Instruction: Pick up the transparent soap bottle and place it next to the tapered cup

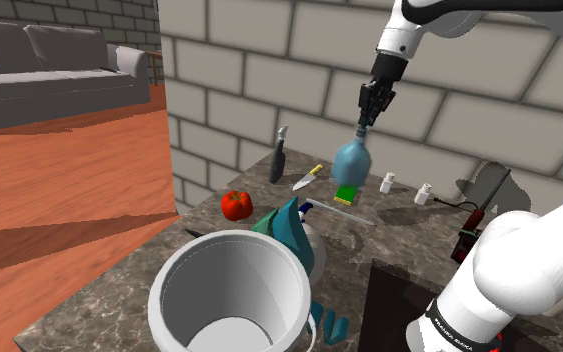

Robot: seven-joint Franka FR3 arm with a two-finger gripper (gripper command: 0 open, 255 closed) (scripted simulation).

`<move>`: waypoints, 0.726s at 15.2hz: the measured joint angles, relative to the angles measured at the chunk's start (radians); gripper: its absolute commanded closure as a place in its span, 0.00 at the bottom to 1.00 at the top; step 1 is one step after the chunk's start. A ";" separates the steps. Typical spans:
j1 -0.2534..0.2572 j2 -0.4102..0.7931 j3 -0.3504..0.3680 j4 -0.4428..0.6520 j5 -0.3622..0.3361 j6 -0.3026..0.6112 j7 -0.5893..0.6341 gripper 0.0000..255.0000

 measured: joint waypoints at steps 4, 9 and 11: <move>0.002 0.015 0.000 0.068 0.003 -0.053 0.002 1.00; 0.006 0.033 0.001 0.147 0.007 -0.114 0.005 1.00; 0.007 0.045 0.001 0.191 0.009 -0.146 0.007 1.00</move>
